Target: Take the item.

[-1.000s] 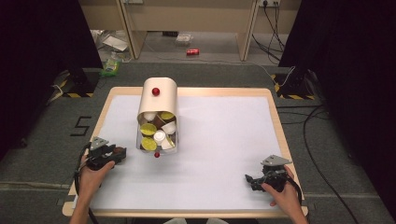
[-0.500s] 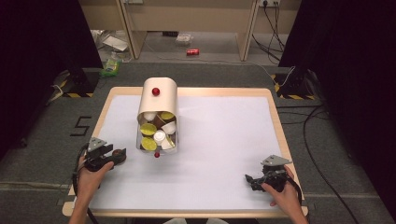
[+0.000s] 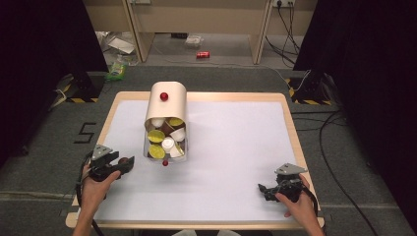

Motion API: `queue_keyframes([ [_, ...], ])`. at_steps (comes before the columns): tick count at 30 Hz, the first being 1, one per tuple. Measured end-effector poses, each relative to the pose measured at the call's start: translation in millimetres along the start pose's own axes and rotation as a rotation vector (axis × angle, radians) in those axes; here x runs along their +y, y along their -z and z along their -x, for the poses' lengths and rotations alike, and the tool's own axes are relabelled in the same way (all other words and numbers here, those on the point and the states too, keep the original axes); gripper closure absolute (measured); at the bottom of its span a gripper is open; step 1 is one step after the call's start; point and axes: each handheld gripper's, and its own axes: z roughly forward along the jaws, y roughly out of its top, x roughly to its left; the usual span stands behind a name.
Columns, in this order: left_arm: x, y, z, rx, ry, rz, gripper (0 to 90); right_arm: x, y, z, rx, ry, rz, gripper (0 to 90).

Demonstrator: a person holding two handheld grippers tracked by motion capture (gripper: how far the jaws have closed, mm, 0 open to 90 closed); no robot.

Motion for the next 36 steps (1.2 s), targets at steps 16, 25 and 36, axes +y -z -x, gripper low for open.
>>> queue_keyframes([
  [16,-2.6,13.7,15.8,0.001,-0.010,0.002,25.9,0.0,-0.1,0.1,0.000,0.001,0.000,0.9],
  [25,-12.5,21.6,24.0,0.010,-0.022,0.002,15.3,0.0,-0.2,0.2,0.000,0.002,-0.001,0.8],
  [36,-23.1,28.5,35.0,-0.004,-0.054,0.010,15.2,0.2,-0.2,0.3,0.002,-0.003,-0.003,0.8],
])
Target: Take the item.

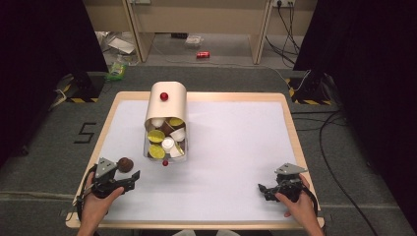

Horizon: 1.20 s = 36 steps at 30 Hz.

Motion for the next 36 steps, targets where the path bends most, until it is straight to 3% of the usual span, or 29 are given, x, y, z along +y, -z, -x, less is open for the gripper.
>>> queue_keyframes([
  [3,-4.0,3.0,1.0,-0.011,0.017,0.004,15.2,0.0,0.0,0.0,-0.001,0.002,0.000,0.8],
  [19,-27.7,4.3,14.7,-0.051,0.022,-0.003,15.2,0.0,0.0,0.1,-0.001,0.002,0.000,0.7],
  [36,-45.8,1.7,20.0,-0.041,0.017,-0.028,15.1,0.0,0.0,0.0,0.000,0.000,0.000,0.7],
])
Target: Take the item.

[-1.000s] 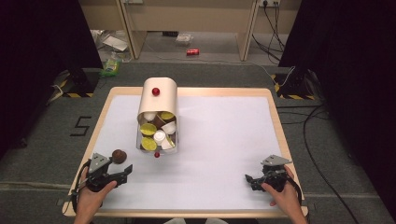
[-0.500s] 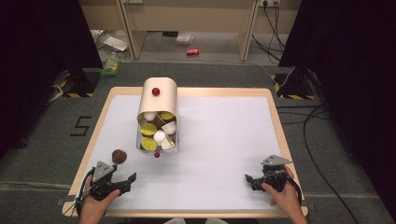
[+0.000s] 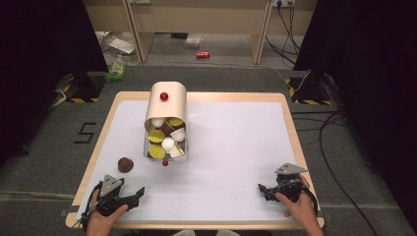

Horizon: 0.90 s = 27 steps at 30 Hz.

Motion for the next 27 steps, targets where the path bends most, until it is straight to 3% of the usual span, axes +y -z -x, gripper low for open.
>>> queue_keyframes([
  [13,-11.5,1.7,10.8,0.020,-0.045,-0.024,15.0,0.0,0.1,-0.2,0.001,-0.004,-0.002,0.7],
  [27,-21.5,8.7,16.2,0.029,-0.046,0.006,14.7,0.0,0.0,0.0,0.001,0.000,0.000,0.8],
])
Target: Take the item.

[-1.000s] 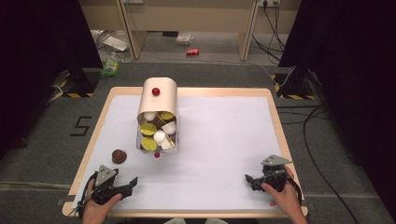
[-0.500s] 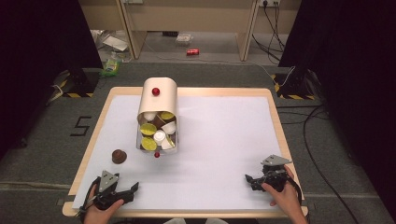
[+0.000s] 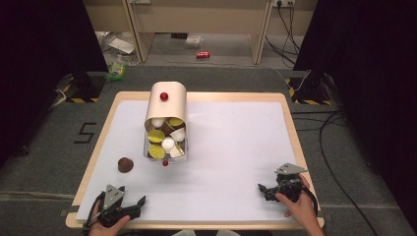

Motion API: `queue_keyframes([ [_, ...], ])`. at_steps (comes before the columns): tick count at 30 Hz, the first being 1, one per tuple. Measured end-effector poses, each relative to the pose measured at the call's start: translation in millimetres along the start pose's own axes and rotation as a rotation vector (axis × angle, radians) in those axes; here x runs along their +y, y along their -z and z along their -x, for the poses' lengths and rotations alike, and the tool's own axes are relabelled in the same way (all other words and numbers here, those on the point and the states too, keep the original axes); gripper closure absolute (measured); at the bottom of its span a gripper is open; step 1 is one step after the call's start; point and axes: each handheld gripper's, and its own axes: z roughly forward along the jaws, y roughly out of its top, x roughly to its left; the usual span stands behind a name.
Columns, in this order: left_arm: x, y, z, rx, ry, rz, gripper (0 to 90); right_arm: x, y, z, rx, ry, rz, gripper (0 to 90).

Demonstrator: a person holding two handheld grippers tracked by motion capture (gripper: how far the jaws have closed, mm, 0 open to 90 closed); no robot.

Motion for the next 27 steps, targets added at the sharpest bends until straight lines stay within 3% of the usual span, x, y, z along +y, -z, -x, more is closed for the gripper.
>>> queue_keyframes([
  [5,-6.0,1.5,0.4,0.001,0.002,0.038,14.7,-0.1,0.1,0.0,-0.001,0.002,0.000,0.8],
  [27,-7.3,2.5,1.4,0.005,0.004,0.039,14.5,0.0,0.1,0.1,0.001,0.000,-0.001,0.8],
])
